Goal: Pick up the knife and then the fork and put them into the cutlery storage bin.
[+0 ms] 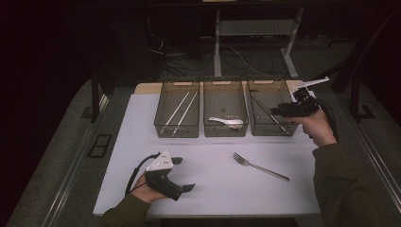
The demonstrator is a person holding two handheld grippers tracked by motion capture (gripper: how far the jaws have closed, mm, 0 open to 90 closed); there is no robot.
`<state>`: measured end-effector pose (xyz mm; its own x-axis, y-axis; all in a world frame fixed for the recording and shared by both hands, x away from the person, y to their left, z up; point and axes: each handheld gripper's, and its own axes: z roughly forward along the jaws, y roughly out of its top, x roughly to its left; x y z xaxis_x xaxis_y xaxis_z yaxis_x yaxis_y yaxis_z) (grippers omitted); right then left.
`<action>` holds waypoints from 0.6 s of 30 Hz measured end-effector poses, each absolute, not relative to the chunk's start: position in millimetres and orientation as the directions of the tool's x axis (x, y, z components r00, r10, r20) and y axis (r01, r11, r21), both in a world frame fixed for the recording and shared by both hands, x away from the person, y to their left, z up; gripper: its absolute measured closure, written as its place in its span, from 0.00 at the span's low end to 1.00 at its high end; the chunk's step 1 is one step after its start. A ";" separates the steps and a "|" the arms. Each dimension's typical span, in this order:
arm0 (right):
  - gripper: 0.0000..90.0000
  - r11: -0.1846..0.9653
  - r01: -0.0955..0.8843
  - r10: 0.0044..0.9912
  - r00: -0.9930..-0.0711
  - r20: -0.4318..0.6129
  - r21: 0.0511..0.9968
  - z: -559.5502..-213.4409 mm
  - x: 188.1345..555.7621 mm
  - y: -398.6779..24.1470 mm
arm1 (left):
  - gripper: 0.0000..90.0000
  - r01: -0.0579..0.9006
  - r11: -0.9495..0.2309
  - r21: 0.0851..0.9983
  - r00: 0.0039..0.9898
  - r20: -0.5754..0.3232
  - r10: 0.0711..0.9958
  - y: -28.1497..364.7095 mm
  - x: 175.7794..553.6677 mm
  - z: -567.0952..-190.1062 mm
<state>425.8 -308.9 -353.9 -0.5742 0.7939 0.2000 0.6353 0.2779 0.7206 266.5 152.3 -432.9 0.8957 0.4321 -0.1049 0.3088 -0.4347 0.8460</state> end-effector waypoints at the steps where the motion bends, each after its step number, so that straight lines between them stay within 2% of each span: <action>1: 0.53 0.280 0.630 0.788 -0.582 0.201 0.725 -352.6 421.4 -308.1 | 0.00 0.309 -0.435 0.846 0.896 -0.105 0.433 152.3 266.4 -432.9; 8: 0.52 0.310 0.590 0.743 -0.640 0.197 0.745 -351.0 392.1 -301.6 | 0.00 0.309 -0.435 0.845 0.895 -0.104 0.435 152.2 266.3 -432.9; 18: 0.49 0.415 0.568 0.682 -0.711 0.170 0.711 -364.9 360.9 -286.0 | 0.00 0.312 -0.434 0.845 0.894 -0.106 0.435 152.1 266.5 -433.0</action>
